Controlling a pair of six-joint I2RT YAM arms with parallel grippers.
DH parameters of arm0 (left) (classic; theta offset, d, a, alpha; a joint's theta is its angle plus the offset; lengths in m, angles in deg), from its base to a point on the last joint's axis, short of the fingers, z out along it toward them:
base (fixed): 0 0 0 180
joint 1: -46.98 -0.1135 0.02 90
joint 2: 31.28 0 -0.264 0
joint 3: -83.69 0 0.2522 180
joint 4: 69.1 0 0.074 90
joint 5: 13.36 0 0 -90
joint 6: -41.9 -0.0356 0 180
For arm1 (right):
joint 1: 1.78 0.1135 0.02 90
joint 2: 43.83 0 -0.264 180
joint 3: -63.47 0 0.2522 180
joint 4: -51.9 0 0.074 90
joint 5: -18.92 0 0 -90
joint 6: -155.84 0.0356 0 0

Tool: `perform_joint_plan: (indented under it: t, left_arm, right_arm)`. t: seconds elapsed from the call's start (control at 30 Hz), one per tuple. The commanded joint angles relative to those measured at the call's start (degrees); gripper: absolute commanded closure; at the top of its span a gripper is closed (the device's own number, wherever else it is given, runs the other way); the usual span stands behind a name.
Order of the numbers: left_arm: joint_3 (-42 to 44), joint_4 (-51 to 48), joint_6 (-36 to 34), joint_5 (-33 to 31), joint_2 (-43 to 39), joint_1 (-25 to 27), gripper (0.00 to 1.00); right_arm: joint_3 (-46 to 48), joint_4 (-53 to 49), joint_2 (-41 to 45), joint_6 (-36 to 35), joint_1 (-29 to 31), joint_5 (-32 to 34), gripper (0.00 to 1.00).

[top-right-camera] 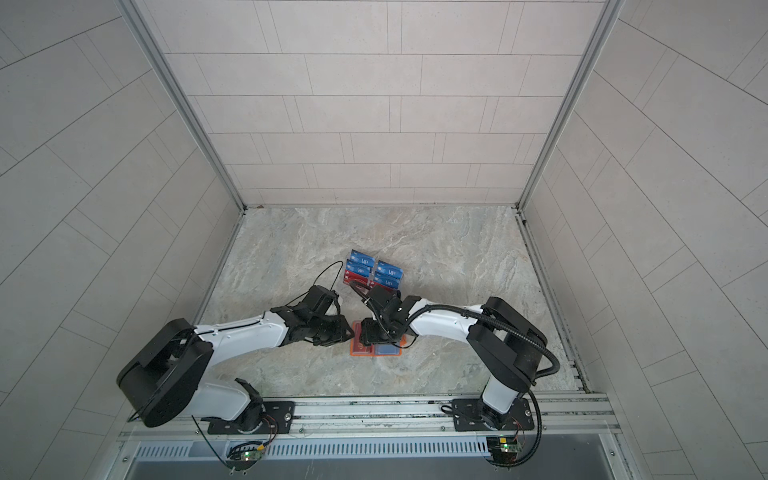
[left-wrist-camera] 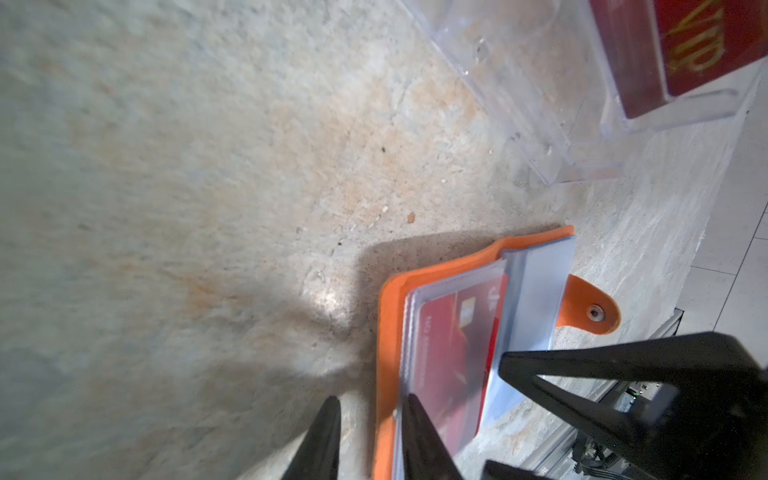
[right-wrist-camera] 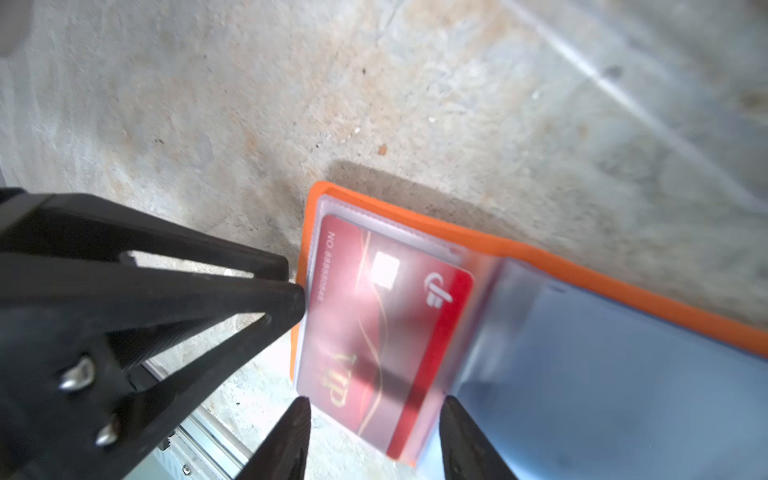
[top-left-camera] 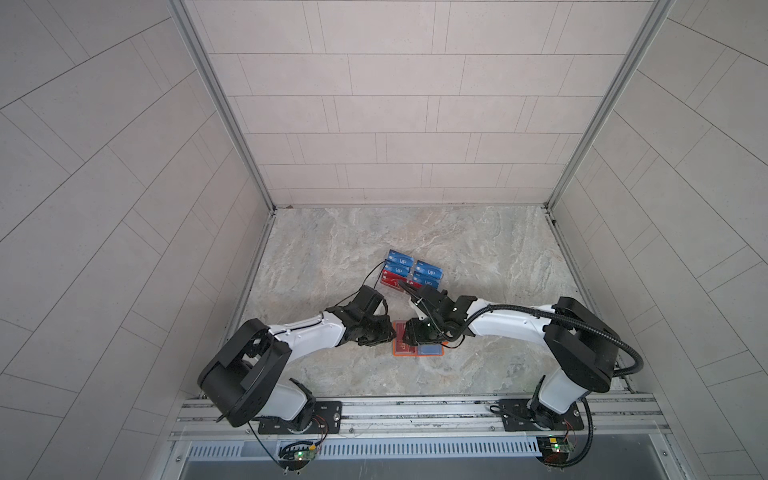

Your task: Put the credit cards into the card holder

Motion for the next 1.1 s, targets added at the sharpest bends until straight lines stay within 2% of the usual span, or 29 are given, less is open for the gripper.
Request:
perform_joint_plan:
  t: [0.0,0.27,0.37,0.57,0.7,0.93,1.07]
  left_arm:
    - [-1.56,-3.58,0.21,-1.72,-1.98,-0.23,0.67]
    - [-6.70,-17.58,-2.58,-5.99,-9.18,0.34,0.62]
    - [-7.89,-18.33,-2.36,-5.60,-9.90,2.13,0.61]
    - [-11.54,-9.34,-1.54,-0.73,-2.81,6.94,0.66]
    - [-11.39,-2.52,0.59,-0.58,0.51,8.10,0.69]
    - [-8.93,9.98,3.06,4.79,7.07,8.20,0.69]
    - [-9.69,11.24,2.93,6.06,9.63,8.37,0.68]
  right_arm:
    - [-0.51,-1.08,1.79,-1.72,-0.92,1.47,0.45]
    - [-1.67,-4.09,3.13,-5.91,-3.51,-1.59,0.48]
    - [-0.46,-5.98,3.76,-7.84,-4.87,-1.01,0.52]
    - [3.61,-4.69,5.61,-7.66,-6.38,-0.24,0.66]
    - [5.13,-4.47,6.01,-7.75,-7.33,-0.23,0.79]
    - [7.83,-3.46,5.88,-7.79,-8.68,0.27,0.82]
    - [9.21,-3.28,5.37,-7.71,-9.19,0.51,0.84]
